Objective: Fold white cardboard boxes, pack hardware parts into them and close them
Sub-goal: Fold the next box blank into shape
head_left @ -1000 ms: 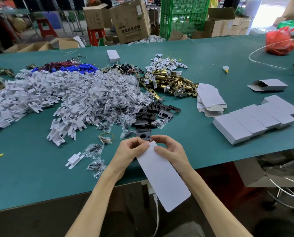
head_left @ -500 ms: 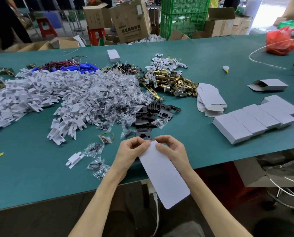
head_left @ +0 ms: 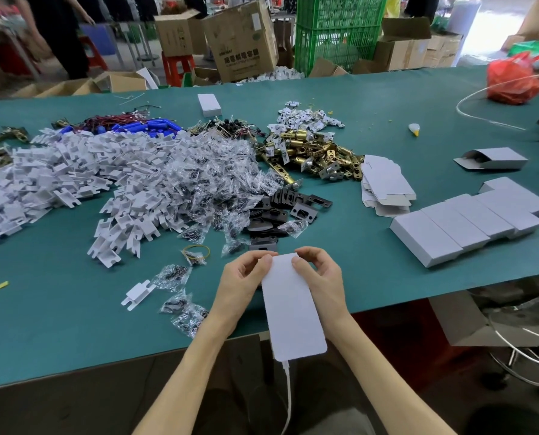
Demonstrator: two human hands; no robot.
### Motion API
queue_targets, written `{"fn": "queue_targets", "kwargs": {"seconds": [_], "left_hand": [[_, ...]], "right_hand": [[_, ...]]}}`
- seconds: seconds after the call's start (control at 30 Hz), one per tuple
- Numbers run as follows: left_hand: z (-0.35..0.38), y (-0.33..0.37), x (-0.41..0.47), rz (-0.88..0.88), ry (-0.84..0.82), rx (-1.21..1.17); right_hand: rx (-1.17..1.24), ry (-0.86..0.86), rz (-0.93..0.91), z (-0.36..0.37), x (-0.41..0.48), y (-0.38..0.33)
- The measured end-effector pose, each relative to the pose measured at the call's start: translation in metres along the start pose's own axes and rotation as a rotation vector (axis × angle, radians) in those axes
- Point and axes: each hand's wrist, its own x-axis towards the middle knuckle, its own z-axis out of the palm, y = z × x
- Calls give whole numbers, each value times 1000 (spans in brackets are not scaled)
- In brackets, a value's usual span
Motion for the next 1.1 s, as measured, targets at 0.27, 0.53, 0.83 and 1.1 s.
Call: {"fn": "queue_targets", "kwargs": {"seconds": [0.27,0.53,0.83,1.1], "left_hand": [[-1,-2,-1,12,44,-19],[-2,-2,-2,27,3,17],[-3,-3,-2,61,7,29],[-4,-4,-1,123,-100,105]], "right_hand": [[-79,32,-18,2,0,2],[-108,59,-26,3,2,3],[-117,-1,-2,3,-1,-2],[-136,158,109,9,7,1]]}}
